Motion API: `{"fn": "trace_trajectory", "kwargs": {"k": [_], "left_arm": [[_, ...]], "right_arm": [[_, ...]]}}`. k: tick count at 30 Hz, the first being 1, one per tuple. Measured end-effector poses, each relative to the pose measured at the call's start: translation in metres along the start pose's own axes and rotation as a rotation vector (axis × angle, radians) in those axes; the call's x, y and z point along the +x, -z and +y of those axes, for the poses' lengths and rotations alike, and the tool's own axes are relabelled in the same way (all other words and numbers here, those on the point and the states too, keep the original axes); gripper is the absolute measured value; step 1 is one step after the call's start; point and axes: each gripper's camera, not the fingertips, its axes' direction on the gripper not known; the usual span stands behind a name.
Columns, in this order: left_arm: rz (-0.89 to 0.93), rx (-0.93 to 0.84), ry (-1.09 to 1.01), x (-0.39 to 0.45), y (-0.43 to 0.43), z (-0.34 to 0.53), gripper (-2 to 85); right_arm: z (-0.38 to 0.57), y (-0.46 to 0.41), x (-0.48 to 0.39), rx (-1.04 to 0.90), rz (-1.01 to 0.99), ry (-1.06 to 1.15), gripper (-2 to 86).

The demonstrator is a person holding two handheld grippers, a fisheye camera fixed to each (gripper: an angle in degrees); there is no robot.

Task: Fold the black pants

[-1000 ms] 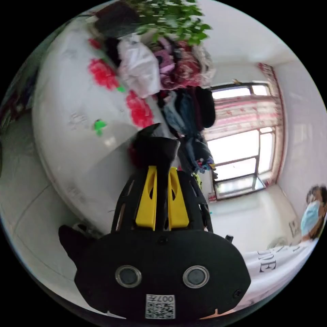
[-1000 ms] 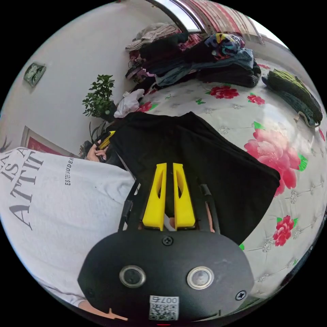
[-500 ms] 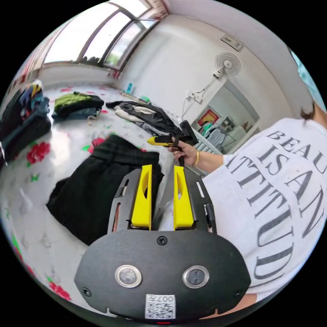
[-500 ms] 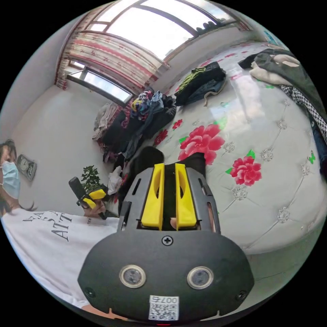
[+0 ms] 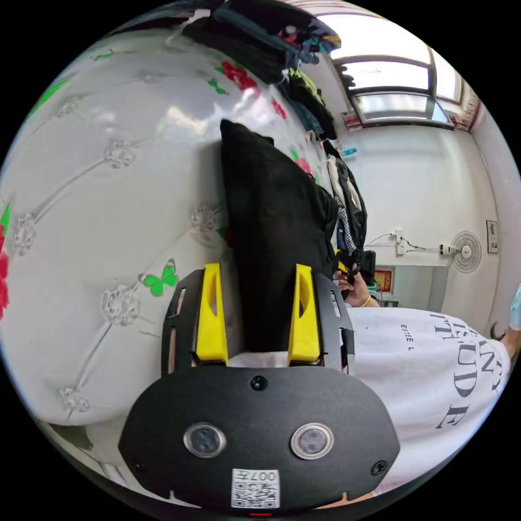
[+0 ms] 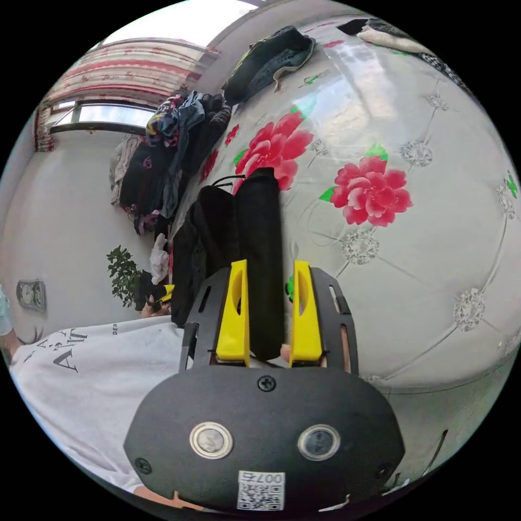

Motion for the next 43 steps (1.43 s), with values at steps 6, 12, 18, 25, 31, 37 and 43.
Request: {"fn": "trace_trajectory", "kwargs": {"k": [6, 12, 18, 25, 31, 37, 43], "left_arm": [[-0.005, -0.105, -0.09, 0.021, -0.044, -0.06, 5.9], [0.025, -0.04, -0.364, 0.118, -0.038, -0.167, 4.7], [0.014, 0.077, -0.651, 0.235, -0.028, -0.337, 4.9], [-0.354, 0.166, -0.486, 0.235, -0.093, -0.47, 8.7], [-0.555, -0.086, -0.489, 0.131, -0.196, -0.359, 8.4], [-0.645, -0.189, -0.403, 0.083, -0.207, -0.236, 8.0], [-0.692, -0.259, -0.342, 0.07, -0.225, -0.182, 7.5]], "right_arm": [[-0.049, -0.01, -0.029, -0.181, -0.003, 0.117, 2.3], [-0.133, 0.067, -0.091, 0.005, -0.049, 0.32, 1.0], [-0.254, 0.174, -0.161, 0.312, 0.048, 0.509, 1.4], [-0.395, 0.178, -0.137, 0.486, 0.3, 0.287, 3.5], [-0.321, 0.063, -0.029, 0.223, 0.298, 0.162, 4.6], [-0.179, 0.025, -0.015, 0.104, 0.614, 0.171, 6.0], [-0.123, 0.129, -0.007, 0.418, 0.94, -0.055, 9.7]]}}
